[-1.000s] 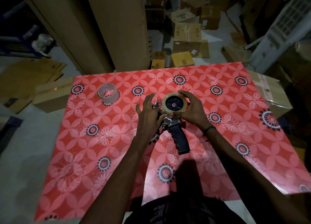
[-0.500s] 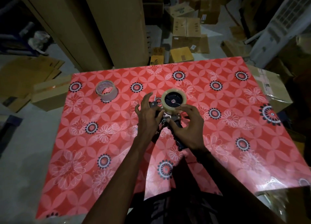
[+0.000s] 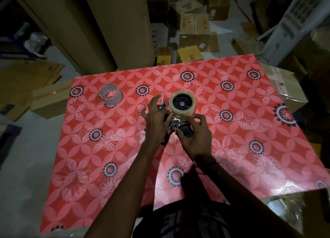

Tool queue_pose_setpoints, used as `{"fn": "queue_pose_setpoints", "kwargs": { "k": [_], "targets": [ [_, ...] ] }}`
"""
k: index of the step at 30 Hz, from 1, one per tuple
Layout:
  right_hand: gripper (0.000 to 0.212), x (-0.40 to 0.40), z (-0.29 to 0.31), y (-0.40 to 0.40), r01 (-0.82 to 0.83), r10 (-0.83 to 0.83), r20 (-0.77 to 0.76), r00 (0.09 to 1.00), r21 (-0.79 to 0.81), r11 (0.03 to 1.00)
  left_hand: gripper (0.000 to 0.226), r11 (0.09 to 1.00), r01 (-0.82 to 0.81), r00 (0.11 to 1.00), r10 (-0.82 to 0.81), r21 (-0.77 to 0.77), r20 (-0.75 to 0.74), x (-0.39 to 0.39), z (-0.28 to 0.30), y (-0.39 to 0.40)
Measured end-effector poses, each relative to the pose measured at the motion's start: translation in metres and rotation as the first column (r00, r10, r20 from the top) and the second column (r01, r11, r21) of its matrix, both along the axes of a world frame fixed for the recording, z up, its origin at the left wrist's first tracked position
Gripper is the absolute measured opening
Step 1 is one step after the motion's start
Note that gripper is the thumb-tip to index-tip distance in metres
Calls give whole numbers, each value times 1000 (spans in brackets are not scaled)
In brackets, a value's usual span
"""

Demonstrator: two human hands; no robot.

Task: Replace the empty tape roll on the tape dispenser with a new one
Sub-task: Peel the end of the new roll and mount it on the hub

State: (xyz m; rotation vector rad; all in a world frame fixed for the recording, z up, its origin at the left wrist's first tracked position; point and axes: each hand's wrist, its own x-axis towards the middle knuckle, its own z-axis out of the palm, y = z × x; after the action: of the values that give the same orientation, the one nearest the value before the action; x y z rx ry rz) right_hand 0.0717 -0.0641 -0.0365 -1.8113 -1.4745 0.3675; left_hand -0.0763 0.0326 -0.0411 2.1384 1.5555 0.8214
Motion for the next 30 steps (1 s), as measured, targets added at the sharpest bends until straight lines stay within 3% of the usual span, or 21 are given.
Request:
{"fn": "queue_pose_setpoints", "kwargs": {
  "k": [6, 15, 30],
  "targets": [
    [39, -1, 1, 5, 31, -22, 160, 987, -59, 998, 12, 997, 66, 998, -66, 39, 11, -4, 1, 0],
    [35, 4, 3, 5, 16, -9, 164, 986, -42, 999, 13, 992, 109, 994, -109, 60, -3, -9, -3, -2],
    [37, 10, -1, 8, 6, -8, 166, 986, 11, 1000, 4, 983, 123, 980, -142, 139, 137, -38, -4, -31]
  ]
}}
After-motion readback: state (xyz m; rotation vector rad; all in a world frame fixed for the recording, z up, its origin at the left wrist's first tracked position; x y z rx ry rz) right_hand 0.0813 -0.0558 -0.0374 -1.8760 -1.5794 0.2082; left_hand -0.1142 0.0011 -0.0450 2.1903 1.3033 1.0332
